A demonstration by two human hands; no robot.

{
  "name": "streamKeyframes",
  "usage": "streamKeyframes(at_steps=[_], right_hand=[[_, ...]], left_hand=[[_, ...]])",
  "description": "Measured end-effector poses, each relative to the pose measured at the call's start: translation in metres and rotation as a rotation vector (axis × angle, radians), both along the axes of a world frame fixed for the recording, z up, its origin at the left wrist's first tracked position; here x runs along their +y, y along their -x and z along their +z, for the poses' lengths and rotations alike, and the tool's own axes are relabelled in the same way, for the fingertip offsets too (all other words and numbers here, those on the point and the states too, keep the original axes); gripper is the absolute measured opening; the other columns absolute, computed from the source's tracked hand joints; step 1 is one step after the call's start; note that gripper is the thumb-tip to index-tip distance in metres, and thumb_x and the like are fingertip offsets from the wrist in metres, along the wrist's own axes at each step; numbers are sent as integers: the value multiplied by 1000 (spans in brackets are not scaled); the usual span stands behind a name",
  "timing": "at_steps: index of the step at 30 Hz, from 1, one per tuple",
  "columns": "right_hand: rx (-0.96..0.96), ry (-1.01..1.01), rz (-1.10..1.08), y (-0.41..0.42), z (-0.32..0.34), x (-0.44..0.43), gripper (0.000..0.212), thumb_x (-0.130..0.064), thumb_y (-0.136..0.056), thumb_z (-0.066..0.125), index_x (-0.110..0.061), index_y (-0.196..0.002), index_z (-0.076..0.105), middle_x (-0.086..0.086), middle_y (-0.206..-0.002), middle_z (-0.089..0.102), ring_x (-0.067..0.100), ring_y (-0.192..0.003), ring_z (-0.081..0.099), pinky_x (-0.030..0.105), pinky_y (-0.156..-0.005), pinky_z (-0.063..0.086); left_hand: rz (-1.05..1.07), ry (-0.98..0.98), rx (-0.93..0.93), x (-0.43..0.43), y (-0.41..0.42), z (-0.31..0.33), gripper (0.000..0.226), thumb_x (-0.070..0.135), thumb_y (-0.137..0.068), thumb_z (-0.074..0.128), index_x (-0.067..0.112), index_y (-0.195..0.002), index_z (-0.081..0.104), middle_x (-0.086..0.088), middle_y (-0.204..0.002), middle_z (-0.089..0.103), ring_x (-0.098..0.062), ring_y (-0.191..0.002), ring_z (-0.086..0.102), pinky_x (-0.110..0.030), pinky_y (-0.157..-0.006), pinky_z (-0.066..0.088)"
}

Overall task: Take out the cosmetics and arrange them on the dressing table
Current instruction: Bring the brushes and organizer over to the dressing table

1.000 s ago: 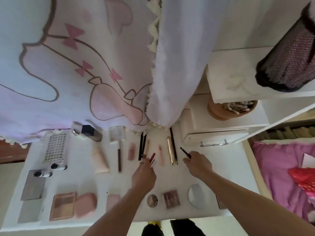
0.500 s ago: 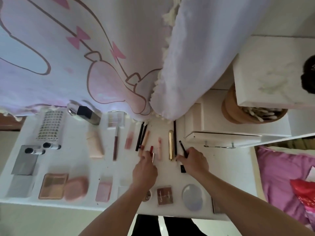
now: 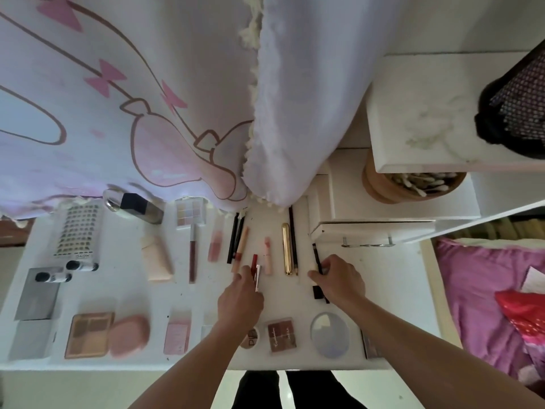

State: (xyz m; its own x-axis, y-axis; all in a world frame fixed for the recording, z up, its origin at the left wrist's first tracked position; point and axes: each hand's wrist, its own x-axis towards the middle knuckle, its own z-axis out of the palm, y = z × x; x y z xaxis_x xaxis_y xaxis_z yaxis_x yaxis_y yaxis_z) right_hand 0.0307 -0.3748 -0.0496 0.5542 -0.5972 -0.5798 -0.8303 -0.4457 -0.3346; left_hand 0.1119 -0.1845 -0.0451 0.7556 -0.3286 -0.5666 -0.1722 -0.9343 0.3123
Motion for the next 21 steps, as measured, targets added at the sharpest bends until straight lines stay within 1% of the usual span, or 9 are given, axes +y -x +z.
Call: streamKeyframes(at_steps=[3, 7, 9, 12, 15, 17, 19, 21], right_hand=[[-8, -24, -17, 6, -1, -3, 40, -48, -86, 66, -21, -114, 57, -4, -104, 66, 18, -94, 61, 30, -73, 45], [-31, -57, -22, 9, -1, -5, 42, -47, -85, 68, -19, -114, 57, -3, -106, 66, 19, -95, 62, 29, -73, 45], [-35, -63, -23, 9, -1, -7, 42, -48, -84, 70, -20, -113, 57, -3, -106, 66, 19, -95, 62, 29, -74, 46], [-27, -71, -5, 11, 2, -8, 43, -49, -82, 70, -20, -112, 57, -3, -105, 65, 19, -95, 61, 30, -76, 48], [-10, -55, 11, 13, 5, -8, 41, -51, -83, 68, -22, -111, 57, -4, -105, 65, 18, -93, 60, 29, -73, 46], [-13, -7, 17, 14, 11, -9, 39, -52, -86, 64, -23, -112, 58, -5, -106, 66, 17, -94, 60, 28, -72, 43], [-27, 56, 27, 16, 16, -8, 37, -51, -89, 59, -24, -114, 58, -5, -108, 67, 18, -97, 61, 28, -73, 41], [-41, 105, 47, 17, 23, -4, 33, -48, -92, 56, -23, -113, 59, -5, -108, 68, 19, -97, 62, 28, -74, 42]], left_hand=[[-15, -3, 13, 3, 1, 0, 38, 16, -86, 55, 19, -119, 36, -4, -100, 59, -28, -85, 63, -39, -72, 53], [-25, -6, 17, 4, 0, -1, 42, 18, -86, 56, 20, -123, 35, -3, -98, 59, -27, -86, 62, -35, -70, 49], [-30, -12, 15, 3, 0, 0, 42, 19, -86, 57, 20, -122, 36, -2, -96, 59, -27, -85, 62, -34, -68, 47], [-31, -21, 10, 3, 0, 3, 40, 22, -87, 57, 20, -121, 37, 2, -94, 58, -22, -78, 57, -33, -66, 45], [-41, -23, -18, 3, -2, 8, 31, 24, -90, 53, 19, -118, 40, 2, -92, 57, -21, -78, 58, -34, -67, 48], [-41, -18, -49, 3, -5, 13, 33, 25, -92, 50, 19, -123, 40, 0, -100, 61, -24, -85, 61, -35, -71, 49], [-50, -9, -74, 7, -9, 18, 44, 27, -94, 50, 18, -134, 36, -2, -111, 63, -24, -95, 63, -36, -75, 49], [-70, -1, -84, 12, -11, 25, 53, 31, -94, 51, 21, -142, 32, -1, -116, 62, -23, -100, 62, -35, -78, 49]])
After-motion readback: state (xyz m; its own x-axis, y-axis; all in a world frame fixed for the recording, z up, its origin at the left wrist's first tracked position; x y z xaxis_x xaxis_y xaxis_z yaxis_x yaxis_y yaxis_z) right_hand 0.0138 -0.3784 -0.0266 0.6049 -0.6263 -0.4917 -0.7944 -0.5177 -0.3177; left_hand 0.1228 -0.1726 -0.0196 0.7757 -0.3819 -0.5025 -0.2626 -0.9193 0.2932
